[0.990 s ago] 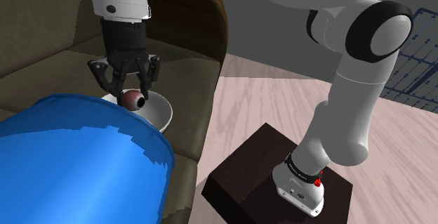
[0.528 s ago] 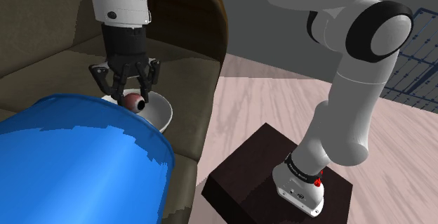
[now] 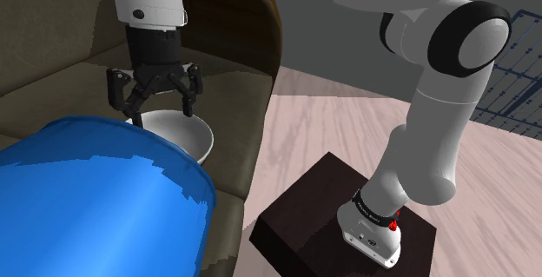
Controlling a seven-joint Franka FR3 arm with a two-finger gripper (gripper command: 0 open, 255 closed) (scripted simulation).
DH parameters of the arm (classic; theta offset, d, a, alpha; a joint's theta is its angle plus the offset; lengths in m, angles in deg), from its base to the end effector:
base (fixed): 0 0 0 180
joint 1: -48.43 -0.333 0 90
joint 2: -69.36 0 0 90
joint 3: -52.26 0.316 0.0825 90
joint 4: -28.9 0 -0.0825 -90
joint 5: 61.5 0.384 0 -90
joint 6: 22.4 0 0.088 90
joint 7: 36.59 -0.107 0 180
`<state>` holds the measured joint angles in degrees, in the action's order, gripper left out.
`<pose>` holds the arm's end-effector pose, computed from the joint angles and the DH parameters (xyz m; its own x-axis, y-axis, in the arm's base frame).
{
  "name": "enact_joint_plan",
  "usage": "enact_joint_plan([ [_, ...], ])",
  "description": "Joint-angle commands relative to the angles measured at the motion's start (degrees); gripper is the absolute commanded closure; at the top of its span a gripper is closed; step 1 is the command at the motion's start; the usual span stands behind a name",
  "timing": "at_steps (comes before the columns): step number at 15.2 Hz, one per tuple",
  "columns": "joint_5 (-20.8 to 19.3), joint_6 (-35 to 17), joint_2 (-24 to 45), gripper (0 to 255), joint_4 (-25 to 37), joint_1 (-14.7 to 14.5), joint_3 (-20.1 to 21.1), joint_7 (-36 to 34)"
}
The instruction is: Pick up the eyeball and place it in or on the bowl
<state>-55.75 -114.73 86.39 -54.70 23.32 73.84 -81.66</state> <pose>0.4473 0.4470 0.5157 0.9722 0.0160 -0.2335 0.0028 -0.9984 -0.0568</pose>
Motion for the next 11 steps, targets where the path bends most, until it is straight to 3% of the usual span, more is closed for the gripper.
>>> enact_joint_plan([
  [1,-0.4,3.4,1.1,0,4.5,-0.1,-0.1,-0.3],
  [3,-0.9,7.5,2.6,0,9.9,-0.4,-0.1,-0.8],
  [11,-0.9,7.4,2.6,0,9.9,-0.4,-0.1,-0.7],
])
